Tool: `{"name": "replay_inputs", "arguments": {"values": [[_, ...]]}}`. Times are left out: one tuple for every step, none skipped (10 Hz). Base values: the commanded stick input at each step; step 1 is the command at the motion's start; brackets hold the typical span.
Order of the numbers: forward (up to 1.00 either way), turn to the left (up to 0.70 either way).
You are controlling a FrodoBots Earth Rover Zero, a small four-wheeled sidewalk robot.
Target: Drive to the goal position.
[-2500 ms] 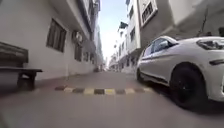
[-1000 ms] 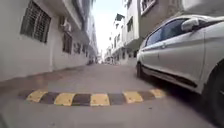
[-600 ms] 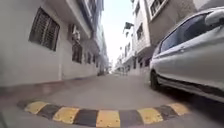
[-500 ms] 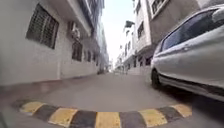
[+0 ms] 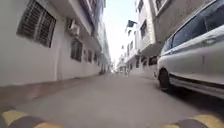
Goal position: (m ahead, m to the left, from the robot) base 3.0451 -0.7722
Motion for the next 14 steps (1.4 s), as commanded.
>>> {"name": "replay_inputs", "arguments": {"values": [[1.0, -0.35], [1.0, -0.33], [1.0, -0.26], [1.0, -0.2], [1.0, -0.13], [1.0, -0.06], [1.0, 0.01], [1.0, -0.04], [1.0, -0.09], [1.0, -0.14], [1.0, -0.19], [1.0, -0.24], [1.0, -0.29], [1.0, -0.34]]}}
